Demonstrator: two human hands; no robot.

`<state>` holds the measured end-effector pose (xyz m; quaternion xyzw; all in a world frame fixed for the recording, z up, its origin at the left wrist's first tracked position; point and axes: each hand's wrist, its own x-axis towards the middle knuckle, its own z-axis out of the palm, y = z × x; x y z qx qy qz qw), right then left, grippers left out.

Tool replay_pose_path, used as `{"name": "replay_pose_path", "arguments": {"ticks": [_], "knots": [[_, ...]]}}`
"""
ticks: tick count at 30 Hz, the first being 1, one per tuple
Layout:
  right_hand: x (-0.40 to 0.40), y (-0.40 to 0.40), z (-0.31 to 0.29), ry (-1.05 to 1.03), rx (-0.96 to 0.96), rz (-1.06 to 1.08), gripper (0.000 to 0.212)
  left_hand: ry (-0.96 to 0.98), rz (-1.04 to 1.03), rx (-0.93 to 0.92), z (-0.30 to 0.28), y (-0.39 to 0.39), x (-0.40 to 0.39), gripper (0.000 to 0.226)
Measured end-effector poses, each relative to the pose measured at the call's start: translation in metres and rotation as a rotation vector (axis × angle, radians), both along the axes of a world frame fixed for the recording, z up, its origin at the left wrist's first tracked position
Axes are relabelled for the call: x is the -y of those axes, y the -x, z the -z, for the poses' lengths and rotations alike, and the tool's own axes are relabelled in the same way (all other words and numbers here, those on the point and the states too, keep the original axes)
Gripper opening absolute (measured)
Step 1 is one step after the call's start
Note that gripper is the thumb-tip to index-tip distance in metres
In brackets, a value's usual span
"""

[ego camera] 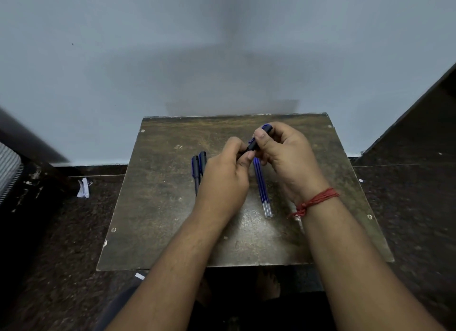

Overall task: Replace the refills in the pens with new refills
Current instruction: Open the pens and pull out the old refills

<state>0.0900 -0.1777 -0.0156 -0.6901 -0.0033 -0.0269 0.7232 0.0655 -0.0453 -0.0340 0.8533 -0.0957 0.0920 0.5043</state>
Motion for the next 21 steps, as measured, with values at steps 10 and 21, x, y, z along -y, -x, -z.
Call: {"name": "replay_pose_path", "arguments": {"ticks": [10, 21], "knots": [[-0.009, -0.001, 0.002, -0.197, 0.009, 0.042, 0.013, 0.041, 0.029, -0.019, -0.014, -0.003, 0.0, 0.016], [0.05, -0.014, -0.008, 0.002, -0.006, 0.354, 0.007, 0.204, -0.11, -0.137, -0.001, -0.004, -0.005, 0.019]]}}
